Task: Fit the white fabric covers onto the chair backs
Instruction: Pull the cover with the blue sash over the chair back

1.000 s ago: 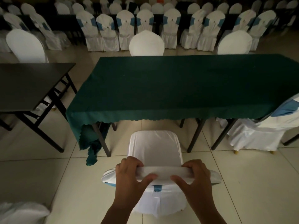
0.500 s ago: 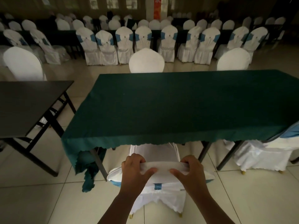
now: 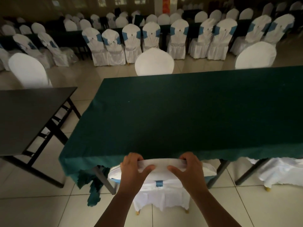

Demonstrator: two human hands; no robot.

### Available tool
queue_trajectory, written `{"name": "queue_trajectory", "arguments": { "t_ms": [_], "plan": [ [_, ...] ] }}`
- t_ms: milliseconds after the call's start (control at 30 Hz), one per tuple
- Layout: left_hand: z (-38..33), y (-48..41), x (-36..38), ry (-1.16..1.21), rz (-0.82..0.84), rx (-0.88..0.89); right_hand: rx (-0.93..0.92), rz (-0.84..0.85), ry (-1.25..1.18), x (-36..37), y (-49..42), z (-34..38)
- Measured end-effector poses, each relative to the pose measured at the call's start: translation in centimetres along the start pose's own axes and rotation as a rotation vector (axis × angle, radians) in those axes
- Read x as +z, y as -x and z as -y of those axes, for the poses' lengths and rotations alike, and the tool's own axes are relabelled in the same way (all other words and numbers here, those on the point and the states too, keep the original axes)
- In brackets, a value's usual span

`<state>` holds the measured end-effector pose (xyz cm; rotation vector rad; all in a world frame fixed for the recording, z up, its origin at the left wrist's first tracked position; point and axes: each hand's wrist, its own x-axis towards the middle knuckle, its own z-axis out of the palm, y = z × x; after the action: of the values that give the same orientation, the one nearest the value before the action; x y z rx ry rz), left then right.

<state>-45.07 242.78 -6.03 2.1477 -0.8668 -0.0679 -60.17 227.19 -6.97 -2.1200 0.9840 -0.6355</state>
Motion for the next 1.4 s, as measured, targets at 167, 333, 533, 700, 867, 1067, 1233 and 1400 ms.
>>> {"name": "queue_trajectory", "arguments": {
  "t_ms": [167,333,533,700,867,1067,1233,1400],
  "plan": [
    [0.5,-3.5,0.4,0.0,-0.001,-0.016,0.01,0.01,0.016,1.1,-3.6,0.5],
    [1.1,-5.7,0.3,0.005,-0.009,-0.005,-0.001,0.003,0.032,2.2,-5.5,0.7],
    [1.7,-7.0,0.4,0.027,0.009,-0.005,-0.006,0.009,0.037,2.4,-6.5,1.1],
    [1.9,-7.7,0.6,0.03,0.028,-0.008,0.019,0.02,0.035,2.1,-7.2,1.6],
    [1.9,-8.2,0.7,0.02,0.021,-0.003,0.025,0.018,0.029,2.1,-7.5,1.8],
    [2.2,-8.5,0.7,0.019,0.031,0.005,0.022,0.027,0.028,2.1,-7.8,1.7],
    [2.1,-8.7,0.6,0.007,0.039,0.02,0.032,0.048,0.027,1.8,-7.9,1.9],
    [2.0,-8.8,0.7,0.001,0.032,0.018,0.035,0.05,0.028,1.8,-8.0,2.0]
  ]
}}
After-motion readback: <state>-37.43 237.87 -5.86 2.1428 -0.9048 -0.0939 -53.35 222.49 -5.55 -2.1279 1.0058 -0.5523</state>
